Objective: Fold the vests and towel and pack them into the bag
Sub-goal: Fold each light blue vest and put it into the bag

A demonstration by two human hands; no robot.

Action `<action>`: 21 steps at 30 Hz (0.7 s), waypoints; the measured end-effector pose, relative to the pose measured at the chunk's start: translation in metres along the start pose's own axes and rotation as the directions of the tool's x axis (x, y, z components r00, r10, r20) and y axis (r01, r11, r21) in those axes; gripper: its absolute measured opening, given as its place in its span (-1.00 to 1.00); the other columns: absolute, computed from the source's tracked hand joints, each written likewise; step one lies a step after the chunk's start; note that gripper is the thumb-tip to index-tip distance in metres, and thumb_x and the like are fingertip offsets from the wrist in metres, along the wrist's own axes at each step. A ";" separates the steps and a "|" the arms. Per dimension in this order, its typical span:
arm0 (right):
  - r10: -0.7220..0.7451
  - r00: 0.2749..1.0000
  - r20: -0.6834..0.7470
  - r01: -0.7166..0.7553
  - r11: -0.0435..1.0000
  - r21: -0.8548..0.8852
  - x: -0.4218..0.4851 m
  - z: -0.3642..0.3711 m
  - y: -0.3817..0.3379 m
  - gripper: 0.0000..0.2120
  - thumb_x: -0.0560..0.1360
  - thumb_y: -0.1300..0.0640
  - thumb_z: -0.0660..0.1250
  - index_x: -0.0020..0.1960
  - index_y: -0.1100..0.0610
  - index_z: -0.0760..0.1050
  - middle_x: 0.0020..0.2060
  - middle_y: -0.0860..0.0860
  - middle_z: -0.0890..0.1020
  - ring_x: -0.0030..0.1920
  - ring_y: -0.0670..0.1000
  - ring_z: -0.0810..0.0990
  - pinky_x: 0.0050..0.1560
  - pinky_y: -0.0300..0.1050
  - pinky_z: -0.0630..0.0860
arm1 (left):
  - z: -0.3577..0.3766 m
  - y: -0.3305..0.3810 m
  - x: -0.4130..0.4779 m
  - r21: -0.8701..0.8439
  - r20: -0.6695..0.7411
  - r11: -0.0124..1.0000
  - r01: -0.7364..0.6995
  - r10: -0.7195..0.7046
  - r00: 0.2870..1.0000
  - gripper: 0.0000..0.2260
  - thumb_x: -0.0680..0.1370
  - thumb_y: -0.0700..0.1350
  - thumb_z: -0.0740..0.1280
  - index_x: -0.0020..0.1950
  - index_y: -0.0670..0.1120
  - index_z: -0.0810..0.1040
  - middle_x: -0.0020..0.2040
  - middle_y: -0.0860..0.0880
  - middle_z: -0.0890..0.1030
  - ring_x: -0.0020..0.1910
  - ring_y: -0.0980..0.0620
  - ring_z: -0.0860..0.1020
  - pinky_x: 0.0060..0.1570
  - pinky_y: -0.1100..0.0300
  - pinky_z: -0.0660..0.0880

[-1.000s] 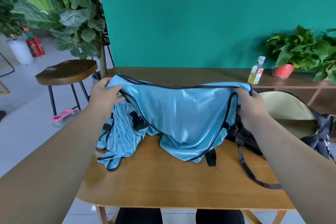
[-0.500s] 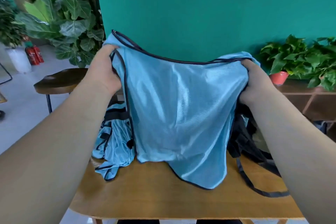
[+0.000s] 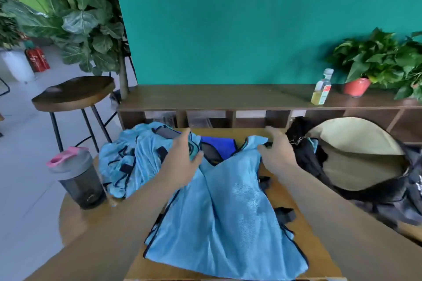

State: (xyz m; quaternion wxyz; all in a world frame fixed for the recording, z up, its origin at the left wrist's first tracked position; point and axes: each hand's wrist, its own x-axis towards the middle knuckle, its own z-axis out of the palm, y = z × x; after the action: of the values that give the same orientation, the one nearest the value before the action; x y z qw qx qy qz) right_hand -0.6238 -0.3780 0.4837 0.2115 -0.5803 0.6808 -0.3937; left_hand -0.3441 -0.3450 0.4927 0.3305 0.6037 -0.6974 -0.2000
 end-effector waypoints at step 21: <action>-0.474 0.800 0.366 0.597 0.682 -0.421 -0.163 0.051 0.110 -0.46 0.55 -0.39 0.32 0.43 -0.15 0.51 0.25 -0.15 0.50 0.29 -0.06 0.44 0.29 -0.06 0.45 | 0.067 -0.115 -0.137 0.470 0.159 0.787 -0.399 0.369 0.916 -0.77 0.67 0.09 0.28 0.25 0.06 0.61 0.15 0.11 0.56 0.15 0.01 0.56 0.19 0.04 0.54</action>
State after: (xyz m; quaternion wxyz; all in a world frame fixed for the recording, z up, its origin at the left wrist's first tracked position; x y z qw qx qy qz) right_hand -0.6152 -0.2353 0.3396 -0.0014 -0.8304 0.5302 -0.1715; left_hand -0.3024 -0.2418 0.3380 0.1784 0.5073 -0.8422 0.0384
